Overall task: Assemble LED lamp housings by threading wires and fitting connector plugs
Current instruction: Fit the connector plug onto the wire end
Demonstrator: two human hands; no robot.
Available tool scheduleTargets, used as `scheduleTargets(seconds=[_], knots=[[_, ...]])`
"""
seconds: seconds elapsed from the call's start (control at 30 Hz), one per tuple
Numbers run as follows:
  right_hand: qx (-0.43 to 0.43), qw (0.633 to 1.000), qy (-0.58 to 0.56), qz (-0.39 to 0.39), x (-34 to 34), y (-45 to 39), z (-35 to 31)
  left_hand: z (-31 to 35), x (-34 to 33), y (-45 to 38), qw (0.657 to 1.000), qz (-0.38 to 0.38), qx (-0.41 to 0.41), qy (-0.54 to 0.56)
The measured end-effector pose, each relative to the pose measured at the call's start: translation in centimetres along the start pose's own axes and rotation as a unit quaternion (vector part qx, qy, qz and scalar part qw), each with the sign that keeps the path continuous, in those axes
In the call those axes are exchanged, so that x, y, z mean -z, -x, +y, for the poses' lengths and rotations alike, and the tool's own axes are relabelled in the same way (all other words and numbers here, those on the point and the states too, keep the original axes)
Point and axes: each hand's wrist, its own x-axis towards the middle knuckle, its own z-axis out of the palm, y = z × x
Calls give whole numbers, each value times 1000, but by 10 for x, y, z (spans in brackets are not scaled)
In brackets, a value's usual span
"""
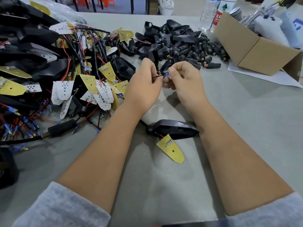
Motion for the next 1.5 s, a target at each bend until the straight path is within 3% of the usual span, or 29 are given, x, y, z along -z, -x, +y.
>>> scheduleTargets(seconds=[0.13,0.33,0.43,0.57,0.67,0.97,1.13,1.27,1.4,1.5], knots=[[6,999,38,37,-1,-2,4,-5,-1,-5,994,-16,56,94],[-29,978,148,142,10,-9,14,-14,2,-12,987,22,89,134],[-59,962,244,103,15,-13,18,-13,2,-11,987,9,86,136],[-61,915,398,25,12,-13,20,-13,1,-10,987,-3,94,131],[-43,900,434,2,11,-13,20,-13,1,-10,986,-6,99,132],[-5,958,281,47,10,-7,16,-6,5,-5,987,-31,85,135],[-52,994,-10,95,8,-9,8,-3,8,-2,988,-47,74,124],[-118,957,-257,67,7,-10,2,-2,8,-2,987,-50,83,128],[-155,907,-386,66,10,-12,1,-2,8,-2,987,-55,73,134],[-164,897,-407,49,11,-11,1,-4,8,-2,987,-56,64,136]])
